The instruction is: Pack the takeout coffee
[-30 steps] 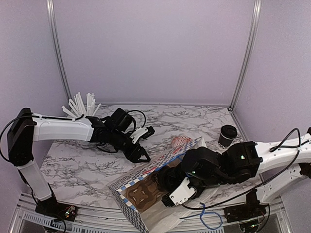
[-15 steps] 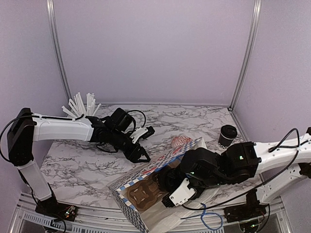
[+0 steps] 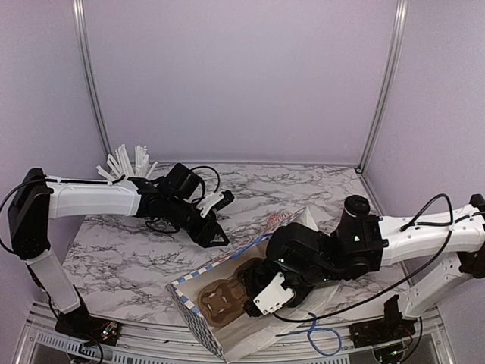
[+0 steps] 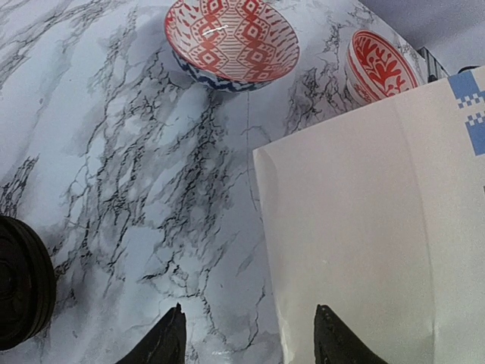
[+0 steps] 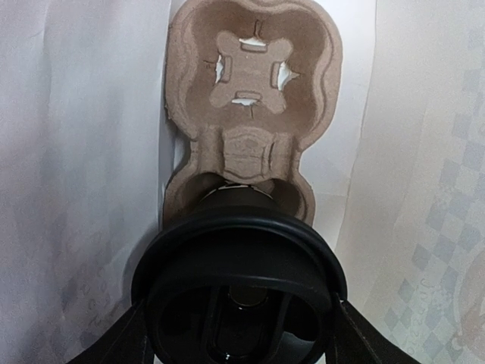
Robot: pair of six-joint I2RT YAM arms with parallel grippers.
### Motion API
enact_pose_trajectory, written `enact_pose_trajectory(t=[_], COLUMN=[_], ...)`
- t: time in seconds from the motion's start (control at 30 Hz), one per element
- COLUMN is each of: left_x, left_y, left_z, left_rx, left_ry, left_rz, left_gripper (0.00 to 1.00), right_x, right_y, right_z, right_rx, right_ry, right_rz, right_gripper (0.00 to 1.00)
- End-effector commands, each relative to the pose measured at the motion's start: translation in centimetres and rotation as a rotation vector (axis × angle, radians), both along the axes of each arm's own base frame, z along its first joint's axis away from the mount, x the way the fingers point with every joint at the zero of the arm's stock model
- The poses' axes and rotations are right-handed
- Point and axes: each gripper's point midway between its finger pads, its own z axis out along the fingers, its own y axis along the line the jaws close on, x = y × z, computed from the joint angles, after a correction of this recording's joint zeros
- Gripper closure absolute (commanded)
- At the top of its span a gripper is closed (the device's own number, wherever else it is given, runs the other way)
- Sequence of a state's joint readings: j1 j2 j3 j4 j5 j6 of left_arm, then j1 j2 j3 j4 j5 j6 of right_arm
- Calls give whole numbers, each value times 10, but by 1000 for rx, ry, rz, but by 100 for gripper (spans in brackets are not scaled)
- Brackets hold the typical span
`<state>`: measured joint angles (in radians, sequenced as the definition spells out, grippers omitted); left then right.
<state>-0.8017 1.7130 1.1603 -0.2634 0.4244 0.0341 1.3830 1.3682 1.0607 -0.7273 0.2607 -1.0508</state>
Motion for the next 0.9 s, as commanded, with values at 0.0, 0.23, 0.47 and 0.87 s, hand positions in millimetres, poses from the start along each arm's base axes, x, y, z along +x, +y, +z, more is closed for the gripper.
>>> enact_pose_trajectory(t=[0.0, 0.23, 0.47, 0.87], left_x=[20, 41, 53, 54], left_y=[21, 50, 81, 88], left_z=[35, 68, 98, 116], left_rx=[-22, -31, -51, -83], left_ry=[-88, -185, -241, -258], left_rz=[65, 164, 249, 262], left_gripper=[41, 40, 40, 39], right_x=[4, 20, 53, 89], right_y=[3, 2, 6, 2], right_z=[6, -1, -15, -39], right_rx=[-29, -130, -235, -325], right_ry=[89, 300, 496, 644], right_rz=[-34, -140, -314, -496], right_gripper=[61, 61, 62, 60])
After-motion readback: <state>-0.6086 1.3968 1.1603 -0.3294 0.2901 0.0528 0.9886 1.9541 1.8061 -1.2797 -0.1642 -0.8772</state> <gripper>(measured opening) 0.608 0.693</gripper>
